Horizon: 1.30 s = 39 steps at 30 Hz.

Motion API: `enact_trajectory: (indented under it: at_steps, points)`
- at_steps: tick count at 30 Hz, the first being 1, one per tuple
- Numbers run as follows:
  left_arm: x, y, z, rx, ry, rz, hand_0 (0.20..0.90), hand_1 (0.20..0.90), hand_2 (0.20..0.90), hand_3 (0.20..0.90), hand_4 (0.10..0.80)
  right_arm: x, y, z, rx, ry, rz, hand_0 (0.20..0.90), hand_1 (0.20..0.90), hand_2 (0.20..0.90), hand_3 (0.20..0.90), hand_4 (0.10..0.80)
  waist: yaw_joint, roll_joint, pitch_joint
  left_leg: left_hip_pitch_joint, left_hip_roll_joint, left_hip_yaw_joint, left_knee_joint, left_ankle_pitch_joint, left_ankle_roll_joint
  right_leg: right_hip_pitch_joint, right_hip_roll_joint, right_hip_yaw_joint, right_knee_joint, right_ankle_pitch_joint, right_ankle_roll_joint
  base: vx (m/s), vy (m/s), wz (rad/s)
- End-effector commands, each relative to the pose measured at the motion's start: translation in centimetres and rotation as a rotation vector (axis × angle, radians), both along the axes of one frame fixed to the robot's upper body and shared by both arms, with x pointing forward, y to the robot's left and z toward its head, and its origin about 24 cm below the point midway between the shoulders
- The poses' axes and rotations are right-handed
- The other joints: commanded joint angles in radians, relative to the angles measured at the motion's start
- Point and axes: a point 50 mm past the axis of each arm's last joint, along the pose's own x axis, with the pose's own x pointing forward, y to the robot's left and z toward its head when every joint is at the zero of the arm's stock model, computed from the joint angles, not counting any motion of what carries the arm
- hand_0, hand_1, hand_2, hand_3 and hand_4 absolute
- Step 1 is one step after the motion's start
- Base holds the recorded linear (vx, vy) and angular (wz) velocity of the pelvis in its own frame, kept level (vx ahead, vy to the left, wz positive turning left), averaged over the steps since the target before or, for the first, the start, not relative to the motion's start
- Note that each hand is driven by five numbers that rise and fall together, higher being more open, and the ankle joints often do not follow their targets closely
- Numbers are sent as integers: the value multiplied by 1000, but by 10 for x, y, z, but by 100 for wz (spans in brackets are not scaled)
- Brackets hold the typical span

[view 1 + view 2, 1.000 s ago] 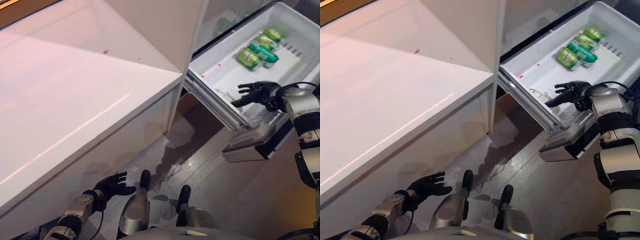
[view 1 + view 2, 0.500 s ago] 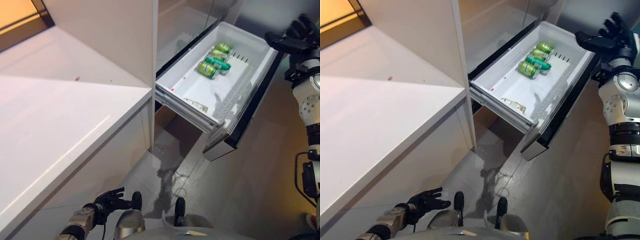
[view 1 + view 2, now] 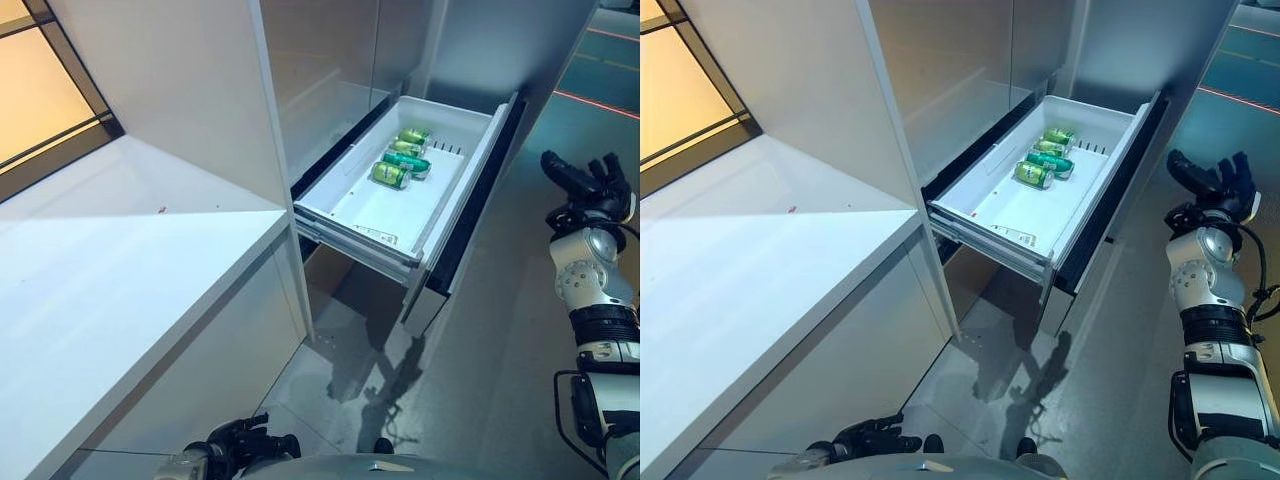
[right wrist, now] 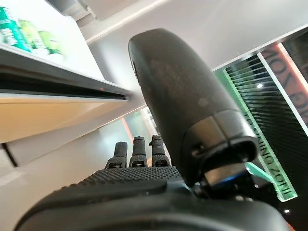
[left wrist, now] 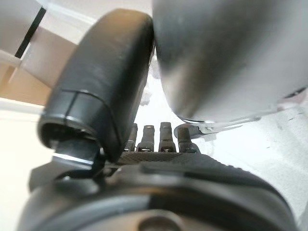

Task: Put drinks into fridge and close the fridge

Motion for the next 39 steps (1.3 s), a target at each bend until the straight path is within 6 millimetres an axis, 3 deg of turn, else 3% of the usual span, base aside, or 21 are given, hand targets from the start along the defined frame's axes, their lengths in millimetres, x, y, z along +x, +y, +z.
enact_trajectory:
  at_steps: [1, 14, 22, 26, 31, 39]
  points:
    - [5, 12, 3, 52, 14, -63, 900, 900, 900, 900, 800, 4, -1, 63, -57, -281, -9, 900, 900, 900, 900, 800, 40, -29, 16, -74, -106, -35, 275, -271, 106, -82, 4, -59, 277, -187, -36, -20, 19, 5]
    - [25, 8, 10, 55, -50, -61, 900, 900, 900, 900, 800, 8, -17, 33, 59, -73, 25, 900, 900, 900, 900, 800, 77, -21, 130, -224, -126, -54, 519, -360, 137, -196, -40, -94, 524, -274, -79, -36, 20, 15]
    - [19, 10, 9, 58, -44, -43, 900, 900, 900, 900, 800, 12, -11, 21, 64, -6, 95, 900, 900, 900, 900, 800, 89, -18, 164, -261, -135, -72, 577, -373, 146, -237, -49, -92, 620, -304, -92, 19, 23, 6]
    - [18, 10, 8, 50, -53, -30, 900, 900, 900, 900, 800, 19, 0, 28, 30, -70, 218, 900, 900, 900, 900, 800, 91, -11, 180, -266, -138, -84, 578, -365, 144, -251, -51, -88, 646, -310, -91, 34, 36, 3]
    - [18, 9, 10, 35, -81, -17, 900, 900, 900, 900, 800, 27, 36, 49, -74, -290, 527, 900, 900, 900, 900, 800, 101, -6, 201, -282, -143, -97, 576, -349, 139, -272, -57, -96, 671, -312, -90, 18, 32, 2]
    - [12, 10, 11, 25, -98, -17, 900, 900, 900, 900, 800, 29, 57, 63, -179, -372, 692, 900, 900, 900, 900, 800, 138, -5, 206, -280, -149, -133, 536, -316, 128, -260, -61, -125, 667, -313, -86, 41, 16, 9]
